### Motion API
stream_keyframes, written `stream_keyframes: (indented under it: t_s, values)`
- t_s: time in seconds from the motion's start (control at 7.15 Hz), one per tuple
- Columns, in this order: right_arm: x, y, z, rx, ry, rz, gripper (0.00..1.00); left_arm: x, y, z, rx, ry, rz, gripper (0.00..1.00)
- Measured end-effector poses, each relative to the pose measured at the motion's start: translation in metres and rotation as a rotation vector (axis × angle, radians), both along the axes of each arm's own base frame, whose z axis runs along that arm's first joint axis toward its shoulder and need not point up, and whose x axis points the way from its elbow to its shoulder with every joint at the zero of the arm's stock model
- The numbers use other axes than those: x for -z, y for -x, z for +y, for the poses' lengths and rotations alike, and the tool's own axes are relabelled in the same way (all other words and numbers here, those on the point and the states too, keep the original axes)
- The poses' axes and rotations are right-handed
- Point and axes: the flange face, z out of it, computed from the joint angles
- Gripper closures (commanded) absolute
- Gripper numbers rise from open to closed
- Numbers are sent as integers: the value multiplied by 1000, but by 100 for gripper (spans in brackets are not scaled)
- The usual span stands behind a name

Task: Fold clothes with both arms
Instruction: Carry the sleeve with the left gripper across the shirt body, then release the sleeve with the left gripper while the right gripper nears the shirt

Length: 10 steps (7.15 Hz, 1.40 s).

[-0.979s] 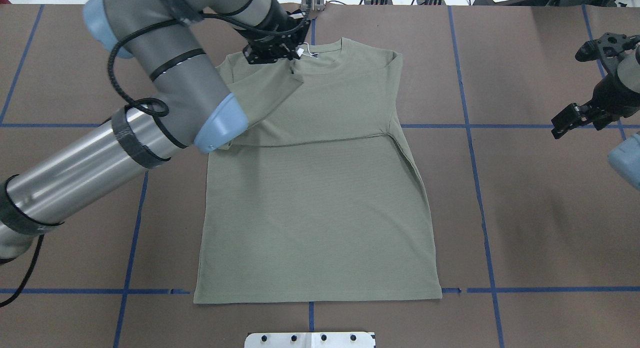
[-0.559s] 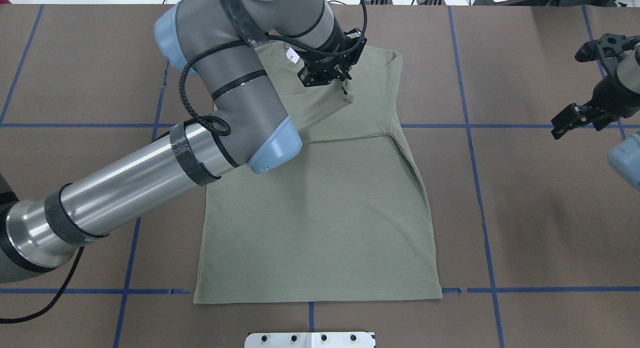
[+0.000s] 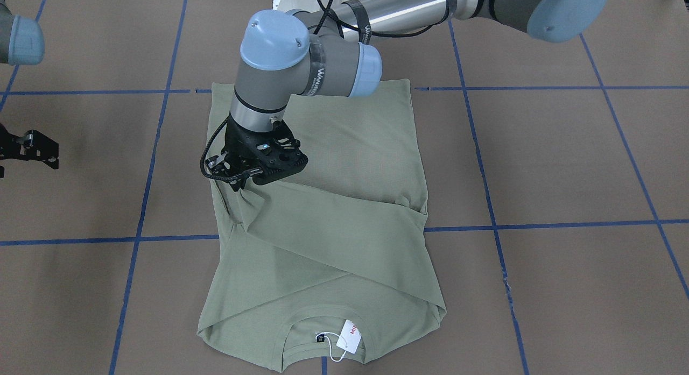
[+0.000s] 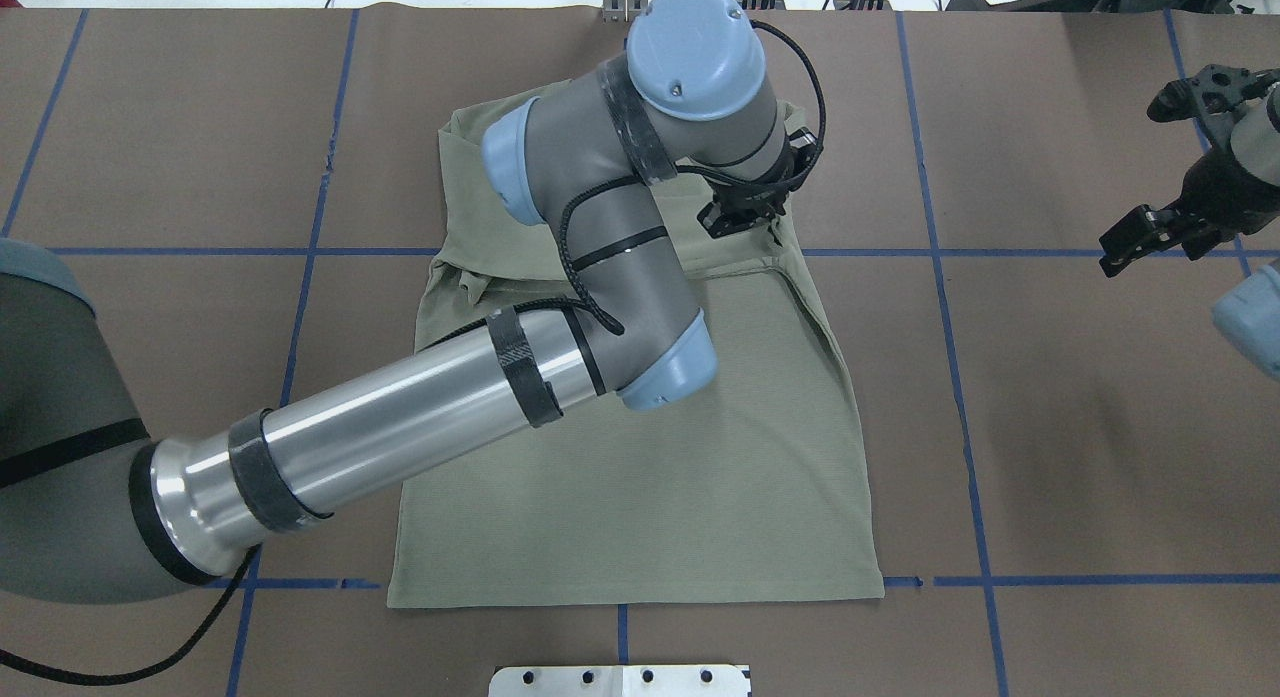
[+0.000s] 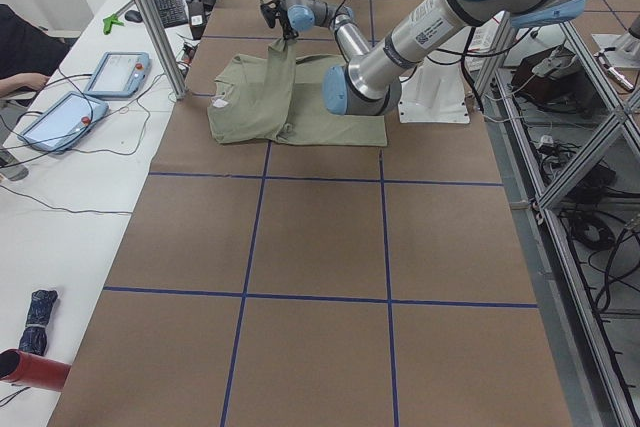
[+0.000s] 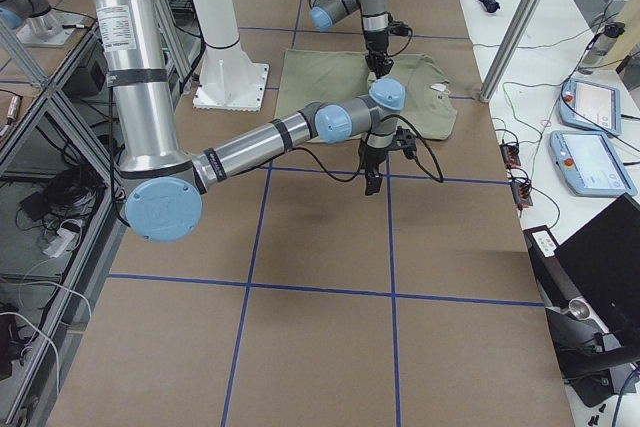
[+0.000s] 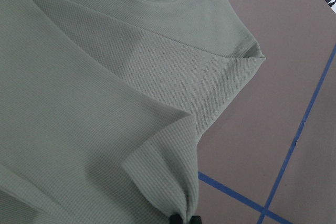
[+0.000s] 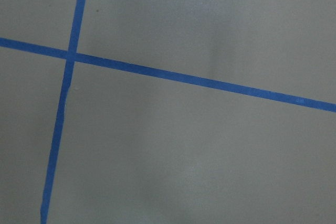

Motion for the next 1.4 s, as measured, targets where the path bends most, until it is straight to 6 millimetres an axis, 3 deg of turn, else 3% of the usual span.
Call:
stream_keyframes:
  t_s: [0.14,0.28,0.56,0.7,0.98,1.4]
  values:
    - [1,1,-1,1,-1,-1,0,11,-20,22,6,-16,16,0]
    - [2,1,-1,1,-3,-3,0,10,-33,37,13,-65,35,0]
    - [6,3,-1,8,2,-25,0,-42,-40,43,11,-179,28,0]
    - [12,6,-1,7,1,-40,0,-65,-31,41,4,-209,8,0]
    - [31,29,2,-36,-2,-86,0,-103,16,52,-44,-257,-70,0]
    - [59,126,48,-181,50,-150,0,-170,129,102,-153,-396,-197,0]
